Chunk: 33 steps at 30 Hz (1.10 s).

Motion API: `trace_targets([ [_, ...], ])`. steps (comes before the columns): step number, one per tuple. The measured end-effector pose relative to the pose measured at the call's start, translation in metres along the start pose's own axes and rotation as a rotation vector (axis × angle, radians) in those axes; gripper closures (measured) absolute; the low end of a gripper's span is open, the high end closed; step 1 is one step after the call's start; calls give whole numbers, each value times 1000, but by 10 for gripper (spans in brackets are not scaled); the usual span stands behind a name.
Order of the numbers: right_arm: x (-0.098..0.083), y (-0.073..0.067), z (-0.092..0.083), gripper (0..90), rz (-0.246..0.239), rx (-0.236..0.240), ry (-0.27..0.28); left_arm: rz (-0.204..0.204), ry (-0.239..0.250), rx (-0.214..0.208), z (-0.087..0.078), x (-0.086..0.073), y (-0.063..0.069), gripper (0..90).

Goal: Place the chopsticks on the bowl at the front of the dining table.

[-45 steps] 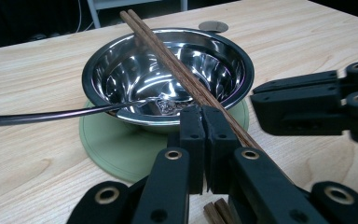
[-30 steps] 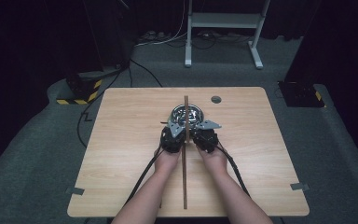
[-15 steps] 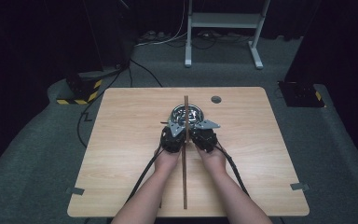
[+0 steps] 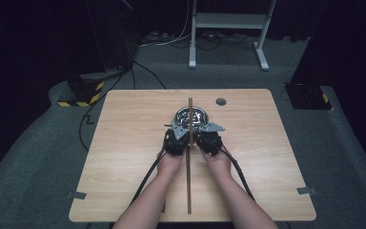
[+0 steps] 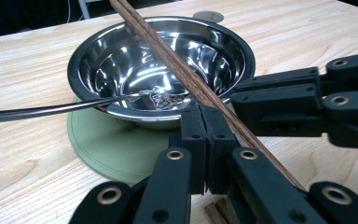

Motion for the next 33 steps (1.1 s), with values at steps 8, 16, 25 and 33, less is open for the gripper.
trace_targets([
  [8, 2, 3, -8, 804, 5, -4, 9, -7, 20, 6, -13, -1, -2, 859],
  [16, -3, 1, -22, 759, 4, -9, 19, -15, 30, 16, -37, -8, -14, 807],
  [25, -21, 9, -48, 743, -1, -27, 18, -46, 38, 13, -73, -25, -35, 722],
  [33, -44, 24, -72, 700, 37, -43, -6, -68, 9, 55, -102, -51, -64, 614],
])
Point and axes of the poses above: each handheld gripper's, and its own axes: z roughly forward along the jaws, x roughly out of its top, y roughly to its right, the point moved 6 cm from there along z, roughly forward along the jaws, and after that the axes turned 1 degree about -y, right-handed, at the moved point
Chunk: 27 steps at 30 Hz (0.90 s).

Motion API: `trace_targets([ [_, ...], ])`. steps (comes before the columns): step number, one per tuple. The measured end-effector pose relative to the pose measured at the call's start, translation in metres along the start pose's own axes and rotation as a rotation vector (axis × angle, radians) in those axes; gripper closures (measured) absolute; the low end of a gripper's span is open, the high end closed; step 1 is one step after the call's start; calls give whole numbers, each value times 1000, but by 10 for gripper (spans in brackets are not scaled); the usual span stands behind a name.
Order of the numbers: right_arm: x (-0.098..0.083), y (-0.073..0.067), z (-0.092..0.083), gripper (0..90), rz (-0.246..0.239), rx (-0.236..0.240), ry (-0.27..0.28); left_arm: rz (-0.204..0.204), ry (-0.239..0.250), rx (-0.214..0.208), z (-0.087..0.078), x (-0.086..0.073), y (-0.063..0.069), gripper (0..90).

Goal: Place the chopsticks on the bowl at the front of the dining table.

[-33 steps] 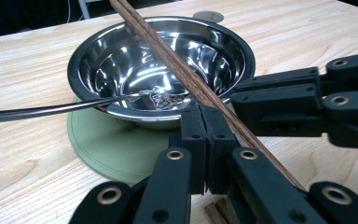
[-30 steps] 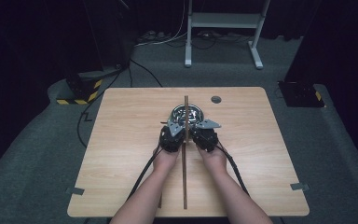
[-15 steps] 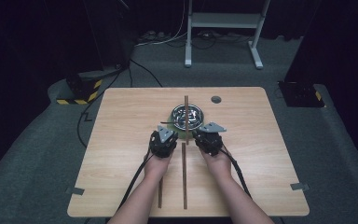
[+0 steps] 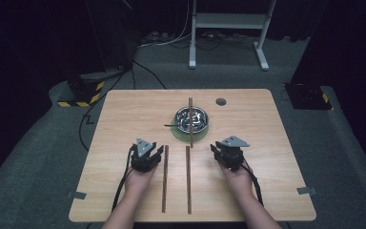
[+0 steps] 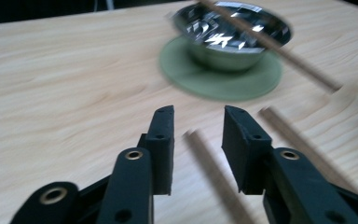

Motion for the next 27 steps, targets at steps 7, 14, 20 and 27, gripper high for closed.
trace_targets([
  [7, -31, 30, -27, 613, 35, -26, -55, -42, -97, 14, -31, -40, -37, 480],
  [14, -77, 74, -66, 519, 75, -85, -140, -44, -194, 96, -73, -82, -79, 362],
  [20, -107, 100, -92, 465, 121, -131, -159, -43, -223, 122, -90, -98, -90, 261],
  [27, -110, 104, -95, 439, 97, -158, -151, -64, -230, 123, -88, -98, -90, 211],
])
Point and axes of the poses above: each handheld gripper's, and its own axes: z roughly forward along the jaws, x roughly out of its top, y roughly to its right, the point moved 6 cm from there along z, roughly forward along the jaws, and after that the axes turned 1 degree about -y, right-handed, at the moved point
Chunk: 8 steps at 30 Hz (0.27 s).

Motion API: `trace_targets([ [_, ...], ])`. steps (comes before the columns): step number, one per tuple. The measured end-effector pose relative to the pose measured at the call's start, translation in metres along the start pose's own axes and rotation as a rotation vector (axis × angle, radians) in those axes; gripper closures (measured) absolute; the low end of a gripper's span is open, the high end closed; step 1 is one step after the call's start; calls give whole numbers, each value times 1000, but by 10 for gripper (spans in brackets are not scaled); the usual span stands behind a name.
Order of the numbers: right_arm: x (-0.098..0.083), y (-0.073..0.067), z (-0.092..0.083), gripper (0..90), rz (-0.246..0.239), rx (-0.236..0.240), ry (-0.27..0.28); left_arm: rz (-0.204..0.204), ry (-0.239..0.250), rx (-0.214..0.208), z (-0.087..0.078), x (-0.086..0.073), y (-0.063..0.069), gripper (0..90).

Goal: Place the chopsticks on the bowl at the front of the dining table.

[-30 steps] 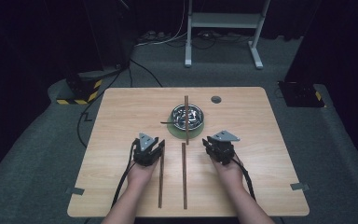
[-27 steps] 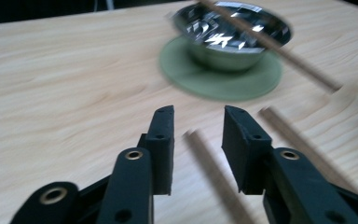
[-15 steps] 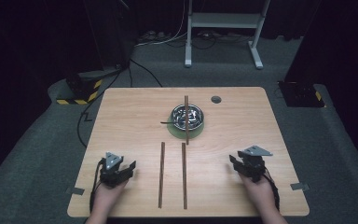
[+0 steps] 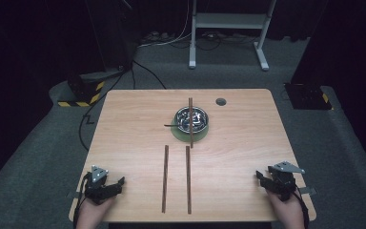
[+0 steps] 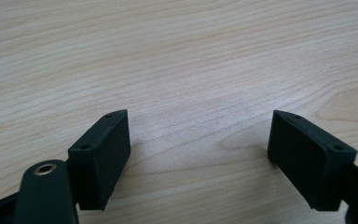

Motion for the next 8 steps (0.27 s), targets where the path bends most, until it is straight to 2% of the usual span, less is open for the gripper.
trace_targets([
  [8, 0, 0, -1, 436, 15, -10, -9, 0, -1, 5, -1, -1, 1, 218],
])
Point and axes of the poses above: each handheld gripper's, and its own axes: z roughly forward along the jaws, x roughly out of its top, y roughly to its right, the point moved 6 cm from there along z, roughly forward along the jaws, and after that the axes turned 1 degree about -y, right-handed, at the moved point
